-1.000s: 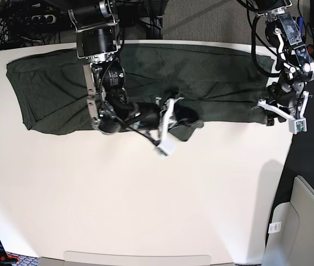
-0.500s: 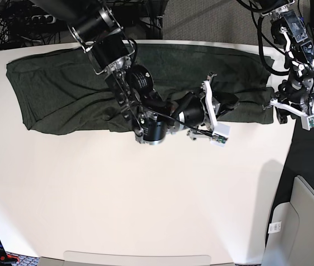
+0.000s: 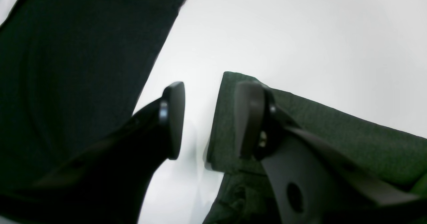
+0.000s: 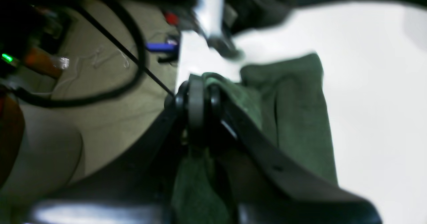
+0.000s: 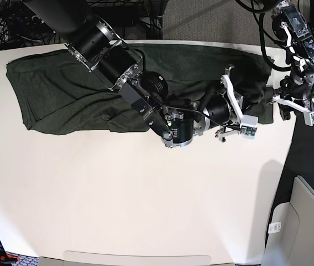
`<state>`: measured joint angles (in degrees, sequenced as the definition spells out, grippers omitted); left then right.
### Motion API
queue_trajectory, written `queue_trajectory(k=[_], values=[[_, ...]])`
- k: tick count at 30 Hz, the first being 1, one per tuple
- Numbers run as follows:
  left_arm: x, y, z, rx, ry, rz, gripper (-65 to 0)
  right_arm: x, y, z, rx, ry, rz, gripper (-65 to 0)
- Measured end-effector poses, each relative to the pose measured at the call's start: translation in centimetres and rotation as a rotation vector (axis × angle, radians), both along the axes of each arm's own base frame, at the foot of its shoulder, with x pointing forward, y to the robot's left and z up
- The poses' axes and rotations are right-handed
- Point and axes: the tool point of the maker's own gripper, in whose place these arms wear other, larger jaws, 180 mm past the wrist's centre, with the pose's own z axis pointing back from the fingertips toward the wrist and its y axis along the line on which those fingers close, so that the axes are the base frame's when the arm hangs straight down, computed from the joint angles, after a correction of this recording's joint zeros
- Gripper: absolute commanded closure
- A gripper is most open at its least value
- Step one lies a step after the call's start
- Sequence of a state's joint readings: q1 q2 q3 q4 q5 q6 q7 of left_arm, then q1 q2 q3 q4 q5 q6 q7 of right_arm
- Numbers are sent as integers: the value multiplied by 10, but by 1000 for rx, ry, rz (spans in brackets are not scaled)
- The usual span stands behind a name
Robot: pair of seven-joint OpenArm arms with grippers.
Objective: Fold the T-shirt properly
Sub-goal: 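Drag the sleeve across the shirt toward the left gripper with the right gripper, then release the sleeve and pull the right gripper back toward the shirt's end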
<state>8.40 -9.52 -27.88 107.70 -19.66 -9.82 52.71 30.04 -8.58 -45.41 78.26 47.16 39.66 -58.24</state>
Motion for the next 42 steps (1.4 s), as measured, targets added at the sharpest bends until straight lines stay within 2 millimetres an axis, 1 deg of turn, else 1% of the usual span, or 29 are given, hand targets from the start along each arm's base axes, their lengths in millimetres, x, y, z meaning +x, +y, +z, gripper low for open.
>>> queue_trajectory(k=[1,5,6,7,8,11,12,13,14,15,17,18,19,21,23,24,27,29,32,34,38,42], values=[[0,0,1,2,-3,-1,-243,2,-1,0,-3,-3,-4,-105],[1,0,3,5,-9,-3,-243,5,-6,-5,-15,-4,-15,-334],[1,0,3,5,-9,-3,-243,5,-6,-4,-15,-3,-14,-377],[1,0,3,5,-8,-2,-243,3,-5,-2,-9,-11,-12,-406],[1,0,3,6,-8,-2,-243,2,-4,1,-1,-17,-10,-414],[1,-1,3,5,-9,-2,-243,-6,-3,21,53,-59,8,-401],[0,-1,3,4,-7,-3,-243,-7,-8,27,75,-69,6,-392],[-2,0,1,6,-1,-3,-243,-5,-16,30,93,-72,-9,-380],[-4,0,-1,7,6,-3,-244,0,-27,30,102,-72,-38,-368],[-8,0,-3,6,17,-1,-246,9,-43,22,88,-69,-84,-354],[-12,-2,-8,-3,46,-3,-250,29,-85,1,16,-73,-193,-327],[-11,-2,-8,-4,44,-4,-260,37,-102,-4,-1,-69,-240,-318],[-11,-2,-8,-7,51,-4,-273,43,-115,-7,-9,-65,-275,-308],[-18,-6,-18,-34,125,-14,-303,54,-141,-7,-10,-74,-343,-291],[-27,-9,-26,-53,187,-14,-320,61,-163,-5,-7,-83,-396,-280],[-28,-9,-27,-54,195,-14,-325,63,-174,-6,-17,-91,-416,-277],[-27,-9,-27,-55,197,-16,-339,60,-203,-15,-76,-107,-451,-276],[-25,-7,-29,-59,206,-17,-339,57,-213,-15,-92,-122,-464,-276],[-25,-1,-38,-50,245,-24,-339,52,-217,-12,-67,-114,-482,-276],[-24,-3,-44,-62,262,-28,-339,48,-226,-16,-82,-109,-497,-276],[-14,-10,-42,-81,239,-46,-339,46,-249,-16,-119,-135,-535,-276],[-20,-7,-50,-84,265,-31,-339,45,-252,-11,-105,-139,-544,-276]])
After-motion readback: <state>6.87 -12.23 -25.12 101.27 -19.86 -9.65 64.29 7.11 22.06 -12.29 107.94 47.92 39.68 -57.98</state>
